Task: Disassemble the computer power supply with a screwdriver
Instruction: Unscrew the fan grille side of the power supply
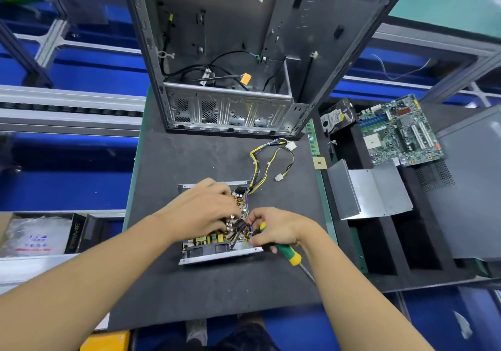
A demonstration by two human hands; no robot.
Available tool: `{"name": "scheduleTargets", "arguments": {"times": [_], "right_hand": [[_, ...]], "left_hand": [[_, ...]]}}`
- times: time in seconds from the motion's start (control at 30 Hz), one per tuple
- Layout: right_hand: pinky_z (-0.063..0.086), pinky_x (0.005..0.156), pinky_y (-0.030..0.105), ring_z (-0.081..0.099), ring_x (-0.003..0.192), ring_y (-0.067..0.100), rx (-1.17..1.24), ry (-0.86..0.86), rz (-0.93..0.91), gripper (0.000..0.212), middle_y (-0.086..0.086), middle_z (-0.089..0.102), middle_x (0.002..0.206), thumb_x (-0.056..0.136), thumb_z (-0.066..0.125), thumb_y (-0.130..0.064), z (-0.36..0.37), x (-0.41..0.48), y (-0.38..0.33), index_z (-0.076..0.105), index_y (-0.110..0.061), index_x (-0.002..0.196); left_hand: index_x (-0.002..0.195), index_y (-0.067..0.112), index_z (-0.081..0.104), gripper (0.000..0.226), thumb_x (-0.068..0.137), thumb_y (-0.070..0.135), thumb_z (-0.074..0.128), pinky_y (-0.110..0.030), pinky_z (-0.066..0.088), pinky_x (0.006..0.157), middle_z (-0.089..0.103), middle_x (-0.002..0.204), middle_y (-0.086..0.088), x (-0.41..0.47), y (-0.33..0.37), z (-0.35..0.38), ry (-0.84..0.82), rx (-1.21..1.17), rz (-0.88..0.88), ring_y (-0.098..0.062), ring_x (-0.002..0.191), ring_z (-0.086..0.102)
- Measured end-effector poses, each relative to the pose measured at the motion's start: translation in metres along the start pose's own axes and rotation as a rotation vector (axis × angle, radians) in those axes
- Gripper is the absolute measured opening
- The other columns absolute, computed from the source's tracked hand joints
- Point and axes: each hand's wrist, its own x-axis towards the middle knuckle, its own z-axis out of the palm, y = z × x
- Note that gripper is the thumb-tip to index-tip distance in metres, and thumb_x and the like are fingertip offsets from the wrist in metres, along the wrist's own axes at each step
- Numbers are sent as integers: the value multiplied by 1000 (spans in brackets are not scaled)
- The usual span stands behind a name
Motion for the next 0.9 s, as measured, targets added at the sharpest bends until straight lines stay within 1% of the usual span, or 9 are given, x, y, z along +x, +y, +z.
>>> {"name": "scheduleTargets", "arguments": {"times": [0.07,0.17,0.27,0.33,0.43,0.67,0.73,0.8,0.9], "right_hand": [[43,42,21,50,42,12,23,18,-16,35,-2,54,99,84,72,-4,2,-1,3,53,-18,111],[45,45,21,48,42,12,93,30,-33,35,1,53,107,84,70,1,3,-5,6,53,-17,109],[47,50,25,52,48,17,-60,35,-32,35,0,53,109,83,71,-3,0,-5,4,53,-23,106],[47,48,23,52,45,11,-155,33,-29,35,-1,52,105,82,69,-2,-1,-3,3,52,-26,101],[51,51,26,51,55,16,-295,48,-20,37,-6,49,100,81,71,-3,-3,0,0,51,-28,99],[46,94,33,54,107,20,-598,84,-5,57,1,47,121,74,82,-23,-17,-7,-26,48,-27,119],[43,94,24,52,110,19,-626,114,-46,51,2,45,126,79,74,-13,-21,-14,-38,47,-24,121],[39,80,9,50,104,14,-619,155,-110,46,0,43,125,81,65,-4,-25,-25,-56,47,-26,117],[36,88,18,47,102,12,-582,227,-238,43,-3,44,121,80,60,0,-25,-40,-85,49,-31,107]], "left_hand": [[112,30,66,33,80,26,71,-34,38,86,63,111,15,-5,-5,-2,153,-57,-122,-15,108,51],[114,23,61,35,80,15,54,-40,36,91,57,118,7,-13,-14,-14,468,-243,-548,-19,114,48],[109,27,62,22,95,14,51,-34,33,94,53,112,14,-17,-31,-17,493,-431,-828,-10,108,47],[101,33,64,16,98,20,56,-18,36,87,56,103,22,-21,-37,-16,381,-567,-812,4,99,51],[91,39,67,10,95,31,63,-10,44,72,62,98,21,-26,-35,-13,212,-696,-734,2,90,61],[94,43,67,23,94,20,64,-10,46,61,67,94,23,-35,-31,-3,203,-819,-781,-4,67,67],[100,45,65,31,92,15,63,-6,46,66,65,102,24,-41,-30,-3,229,-853,-785,0,75,68],[111,41,60,38,89,10,61,-1,39,77,59,113,24,-47,-28,0,259,-807,-806,8,98,60],[115,30,57,34,89,9,59,-11,34,91,53,117,17,-53,-23,2,370,-600,-815,3,110,48]]}}
